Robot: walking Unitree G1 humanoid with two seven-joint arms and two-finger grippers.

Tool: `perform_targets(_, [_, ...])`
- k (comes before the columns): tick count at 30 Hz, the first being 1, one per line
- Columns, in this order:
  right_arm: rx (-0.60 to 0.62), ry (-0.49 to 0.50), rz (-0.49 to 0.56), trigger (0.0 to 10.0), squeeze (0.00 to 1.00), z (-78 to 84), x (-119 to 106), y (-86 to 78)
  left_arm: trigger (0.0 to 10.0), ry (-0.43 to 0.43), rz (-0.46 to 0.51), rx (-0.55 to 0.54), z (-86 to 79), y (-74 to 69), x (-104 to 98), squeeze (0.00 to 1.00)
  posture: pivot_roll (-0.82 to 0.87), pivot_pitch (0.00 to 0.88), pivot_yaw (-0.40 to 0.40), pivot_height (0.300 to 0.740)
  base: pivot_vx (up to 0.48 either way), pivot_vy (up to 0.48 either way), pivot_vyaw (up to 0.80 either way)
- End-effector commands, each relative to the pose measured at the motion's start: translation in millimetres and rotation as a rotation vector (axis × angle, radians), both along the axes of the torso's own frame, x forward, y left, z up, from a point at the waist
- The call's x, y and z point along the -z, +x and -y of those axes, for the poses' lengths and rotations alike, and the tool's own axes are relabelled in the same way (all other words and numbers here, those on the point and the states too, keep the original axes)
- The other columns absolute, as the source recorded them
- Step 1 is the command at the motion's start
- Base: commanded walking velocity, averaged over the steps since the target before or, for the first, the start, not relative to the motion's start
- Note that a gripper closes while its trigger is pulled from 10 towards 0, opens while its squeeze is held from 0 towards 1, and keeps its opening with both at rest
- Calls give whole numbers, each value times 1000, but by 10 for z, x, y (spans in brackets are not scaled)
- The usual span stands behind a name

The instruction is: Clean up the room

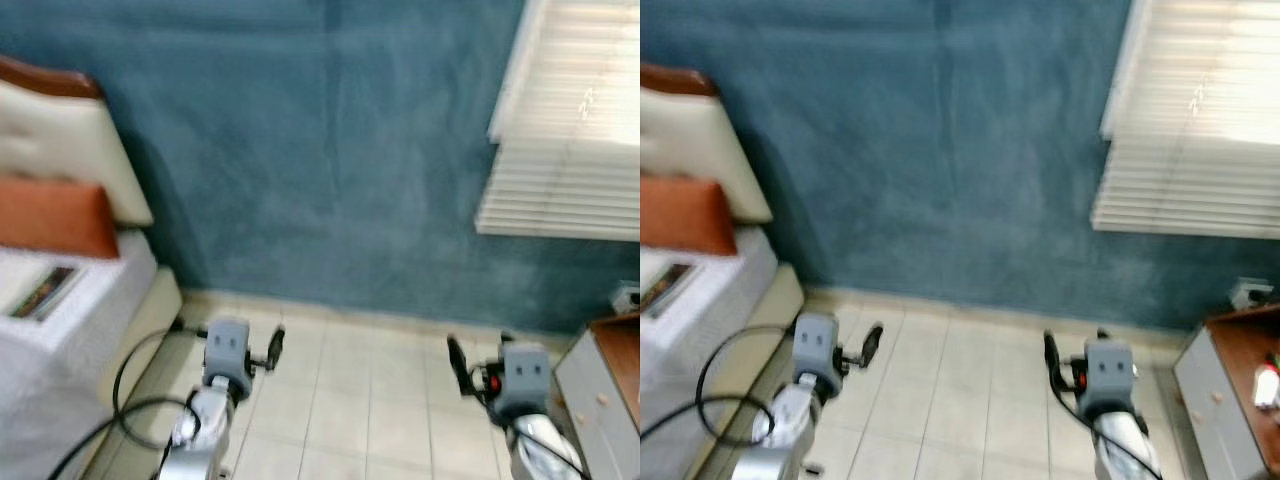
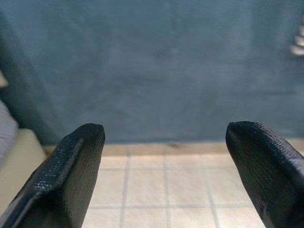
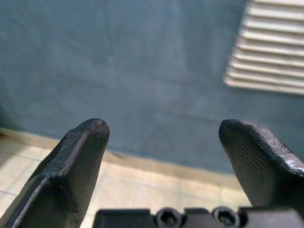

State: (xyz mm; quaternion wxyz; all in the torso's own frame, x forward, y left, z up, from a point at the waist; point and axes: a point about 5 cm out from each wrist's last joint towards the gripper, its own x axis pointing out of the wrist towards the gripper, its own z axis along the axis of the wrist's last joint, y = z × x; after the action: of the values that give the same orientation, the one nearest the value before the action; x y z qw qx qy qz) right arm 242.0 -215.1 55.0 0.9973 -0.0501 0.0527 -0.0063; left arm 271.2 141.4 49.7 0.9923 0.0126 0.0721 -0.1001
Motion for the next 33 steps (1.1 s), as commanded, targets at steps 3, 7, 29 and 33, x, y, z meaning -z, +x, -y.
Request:
perform_targets(3, [-21,5,6,10000,0,-74,-11,20,10000,1,0,-5,-19,23,-6,0,-99,0,2,740,480,0,-800])
perform_targets(7, [-21,3,16,10000,0,-64,-22,9,10000,-5,-3,0,-11,11,10,0,-102,0,4,740,480,0,-209])
perform_targets(29, [-46,55,-8,10000,0,-108,17,-4,10000,-13,-6,-32,-73,-14,19,0,-91,0,3,740,480,0,0])
perform_targets(33, [-55,62,-12,10000,0,-119,25,-2,10000,-19,-2,-52,-96,-22,20,0,-89,0,3,740,360,0,0])
